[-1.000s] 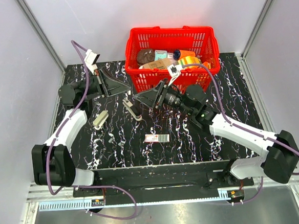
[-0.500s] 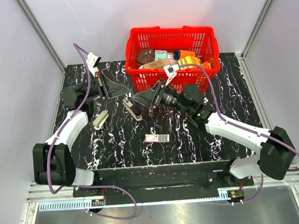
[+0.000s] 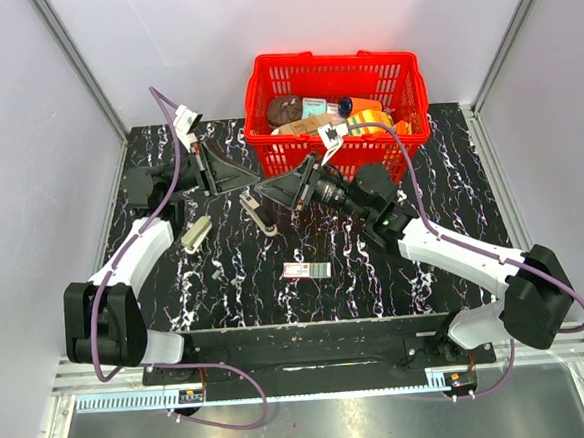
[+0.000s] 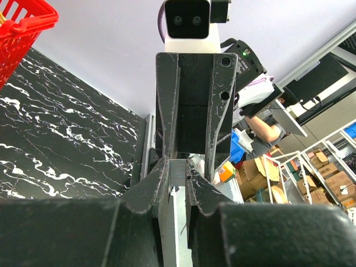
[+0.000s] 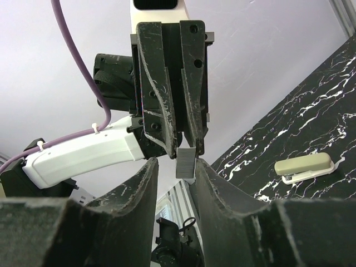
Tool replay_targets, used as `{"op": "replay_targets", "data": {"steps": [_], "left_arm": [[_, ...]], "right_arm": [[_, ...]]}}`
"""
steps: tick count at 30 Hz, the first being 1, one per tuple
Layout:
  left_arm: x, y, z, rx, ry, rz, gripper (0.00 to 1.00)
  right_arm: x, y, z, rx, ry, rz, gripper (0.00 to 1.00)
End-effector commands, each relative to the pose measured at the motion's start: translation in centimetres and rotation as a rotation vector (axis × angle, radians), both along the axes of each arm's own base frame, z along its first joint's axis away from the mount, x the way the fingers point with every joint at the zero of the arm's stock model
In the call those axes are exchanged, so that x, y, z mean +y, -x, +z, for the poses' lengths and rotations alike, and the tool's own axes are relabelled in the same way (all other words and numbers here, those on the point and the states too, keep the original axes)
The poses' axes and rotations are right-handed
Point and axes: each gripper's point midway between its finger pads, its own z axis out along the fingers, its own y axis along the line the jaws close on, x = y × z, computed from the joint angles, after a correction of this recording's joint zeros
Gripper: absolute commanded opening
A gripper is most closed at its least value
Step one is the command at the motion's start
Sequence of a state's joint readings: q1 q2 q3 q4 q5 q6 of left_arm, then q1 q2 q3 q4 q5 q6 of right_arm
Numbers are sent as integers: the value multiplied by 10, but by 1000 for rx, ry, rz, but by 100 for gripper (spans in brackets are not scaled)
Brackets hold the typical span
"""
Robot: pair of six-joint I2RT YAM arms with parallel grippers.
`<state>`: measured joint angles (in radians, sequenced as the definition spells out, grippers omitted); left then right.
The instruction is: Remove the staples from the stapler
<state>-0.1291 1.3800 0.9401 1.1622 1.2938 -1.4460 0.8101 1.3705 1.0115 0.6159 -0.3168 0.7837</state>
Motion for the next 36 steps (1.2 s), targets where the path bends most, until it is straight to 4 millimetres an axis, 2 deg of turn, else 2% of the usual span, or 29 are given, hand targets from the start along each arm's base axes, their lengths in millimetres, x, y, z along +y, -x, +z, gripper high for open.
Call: {"op": "replay_targets", "data": {"steps": [1,10,15,17,20,23,27,30,33,36], "left_arm": [[0,8,11,-83,12,16,9],[-1,9,12,-83,13,10,9],[-3,9,13,-86,12,4,11],[-3,9,12,-86,8,4,18],[-3,4,5,-61,-25,12,35],[1,-8,-8,-78,-89,53,50],[13,-40,-56,-177,-324,167,57],[21,-60,-105,-190,-488,235,57],[21,-71,-156,-249,-673,271,56],[6,-66,-200,-320,-814,219,54]], "right_arm": [[-3,4,33,-68,-68,15,37],[1,3,29,-60,-65,27,28],[3,2,27,-58,-62,33,18],[2,2,25,-56,-56,31,14],[-1,0,20,-48,-17,4,10],[-9,-7,4,-15,59,-57,6],[-25,-10,-30,52,192,-137,4],[-44,-12,-65,131,311,-213,3],[-64,-9,-105,217,425,-273,3],[-88,-3,-153,326,552,-340,3]]}}
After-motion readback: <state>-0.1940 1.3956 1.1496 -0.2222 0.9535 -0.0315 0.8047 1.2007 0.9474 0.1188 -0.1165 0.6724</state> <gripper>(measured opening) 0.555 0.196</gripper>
